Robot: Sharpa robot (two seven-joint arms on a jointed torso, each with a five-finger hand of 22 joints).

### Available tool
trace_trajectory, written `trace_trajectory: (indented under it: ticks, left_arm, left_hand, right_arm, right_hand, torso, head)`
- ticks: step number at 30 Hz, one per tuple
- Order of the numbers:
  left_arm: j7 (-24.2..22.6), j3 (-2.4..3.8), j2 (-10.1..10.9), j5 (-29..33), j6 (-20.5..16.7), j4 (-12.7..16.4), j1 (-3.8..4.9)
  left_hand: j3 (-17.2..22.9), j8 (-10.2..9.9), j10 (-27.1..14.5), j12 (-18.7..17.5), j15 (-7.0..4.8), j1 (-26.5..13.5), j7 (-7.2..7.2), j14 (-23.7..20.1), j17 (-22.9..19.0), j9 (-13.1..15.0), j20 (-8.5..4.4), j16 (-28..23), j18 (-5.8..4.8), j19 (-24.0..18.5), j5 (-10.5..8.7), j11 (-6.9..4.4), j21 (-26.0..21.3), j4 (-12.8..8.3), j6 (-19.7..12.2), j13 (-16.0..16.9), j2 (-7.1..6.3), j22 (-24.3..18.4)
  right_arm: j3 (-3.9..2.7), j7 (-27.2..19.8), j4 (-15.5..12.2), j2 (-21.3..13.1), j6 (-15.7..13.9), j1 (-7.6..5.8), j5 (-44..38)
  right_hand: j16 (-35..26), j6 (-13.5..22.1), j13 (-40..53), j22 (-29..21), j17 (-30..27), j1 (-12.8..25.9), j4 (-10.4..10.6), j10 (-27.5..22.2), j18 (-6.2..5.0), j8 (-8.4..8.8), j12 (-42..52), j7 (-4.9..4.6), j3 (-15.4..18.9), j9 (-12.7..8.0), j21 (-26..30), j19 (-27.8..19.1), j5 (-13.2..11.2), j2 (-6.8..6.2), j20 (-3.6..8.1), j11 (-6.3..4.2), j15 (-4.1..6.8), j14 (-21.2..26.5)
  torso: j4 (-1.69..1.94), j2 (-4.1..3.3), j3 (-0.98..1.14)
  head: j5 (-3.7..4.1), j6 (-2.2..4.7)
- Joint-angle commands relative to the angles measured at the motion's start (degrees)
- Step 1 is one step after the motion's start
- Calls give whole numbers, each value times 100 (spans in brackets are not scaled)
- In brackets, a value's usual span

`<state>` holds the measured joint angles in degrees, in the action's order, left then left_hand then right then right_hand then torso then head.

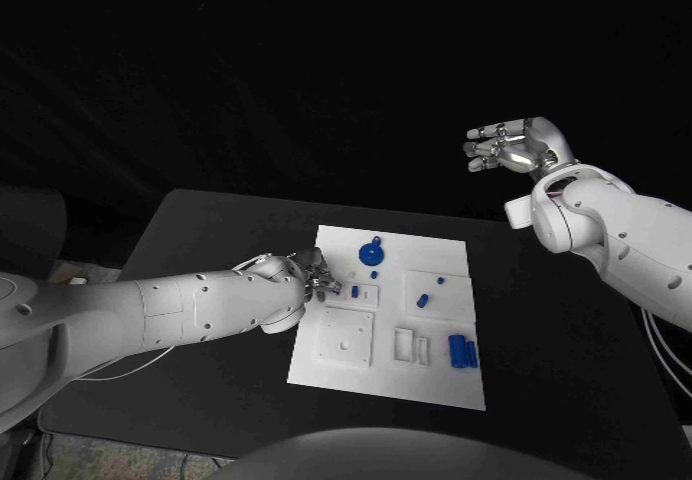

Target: Assemble the parts on the task board

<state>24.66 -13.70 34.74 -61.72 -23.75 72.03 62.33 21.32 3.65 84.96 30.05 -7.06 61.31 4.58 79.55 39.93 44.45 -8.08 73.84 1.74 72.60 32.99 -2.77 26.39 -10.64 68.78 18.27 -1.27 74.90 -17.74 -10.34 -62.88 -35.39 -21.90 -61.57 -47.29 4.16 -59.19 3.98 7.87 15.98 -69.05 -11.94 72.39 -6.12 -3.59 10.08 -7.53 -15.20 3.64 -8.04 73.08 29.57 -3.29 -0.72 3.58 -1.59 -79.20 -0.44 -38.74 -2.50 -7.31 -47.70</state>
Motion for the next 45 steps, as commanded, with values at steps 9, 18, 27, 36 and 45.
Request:
trace_trajectory:
  ticks: [9, 18, 27, 36, 45]
  left_arm:
    - [99, -4, -26, -110, 204, 0, -10]
    - [149, -4, -30, -145, 249, 6, -12]
    - [195, -4, -42, -150, 311, 11, -13]
    - [245, -4, -51, -154, 355, 18, -13]
    - [249, -4, -57, -159, 384, 13, -13]
  left_hand:
    - [9, 15, 190, 31, -41, 53, -617, -11, 9, 5, 3, -9, -5, 28, 21, -148, 41, 29, 836, -4, 9, 107]
    - [10, 15, 191, 32, -43, 56, -618, -6, 10, 9, 3, -10, -3, 31, 18, -148, 45, 33, 835, -6, 13, 107]
    - [11, 16, 190, 41, -44, 56, -619, 2, -1, 14, 0, -15, -6, 35, 14, -151, 54, 33, 837, -5, 13, 109]
    - [9, 16, 191, 51, -46, 51, -620, 15, -33, 22, -7, -26, -13, 40, 14, -152, 63, 37, 834, -3, 13, 109]
    - [-3, 22, 191, 104, -52, 44, -632, 47, 12, 61, -16, 9, -23, 49, -1, -159, 84, 42, 865, 13, 10, 109]
  right_arm:
    - [-4, -22, 2, 22, 133, -1, -53]
    - [-4, -19, 3, 25, 144, -1, -67]
    - [-4, -23, 7, 35, 155, -1, -83]
    - [-4, -24, 6, 42, 166, 0, -87]
    - [-3, -22, 19, 50, 180, 0, -89]
  right_hand:
    - [-26, -16, -8, -28, -8, 63, 2, -47, 97, 3, -20, -26, -44, 4, -29, -29, 43, -5, 3, 5, -11, 50]
    - [-26, -12, -8, -57, -11, 61, -4, -52, 96, 2, -19, -27, -44, 4, -41, -34, 46, -2, 2, 7, -12, 52]
    - [-26, -13, -8, -71, -14, 66, -4, -55, 97, 3, -19, -27, -42, 4, -46, -38, 47, -2, 0, 8, -14, 56]
    - [-26, -13, -8, -114, -18, 82, 1, -61, 96, 2, -18, -27, -28, 4, -57, -43, 95, -3, -4, 10, -17, 61]
    - [-25, -10, -8, -125, -20, 81, -1, -62, 96, 3, -18, -28, -28, 4, -60, -43, 98, -2, -5, 10, -17, 62]
  torso:
    - [6, 0, 0]
    - [9, -5, -5]
    - [15, -4, -8]
    - [17, -7, -7]
    - [18, -8, -7]
  head:
    - [-1, -23]
    - [2, -28]
    - [8, -40]
    - [7, -52]
    - [7, -64]
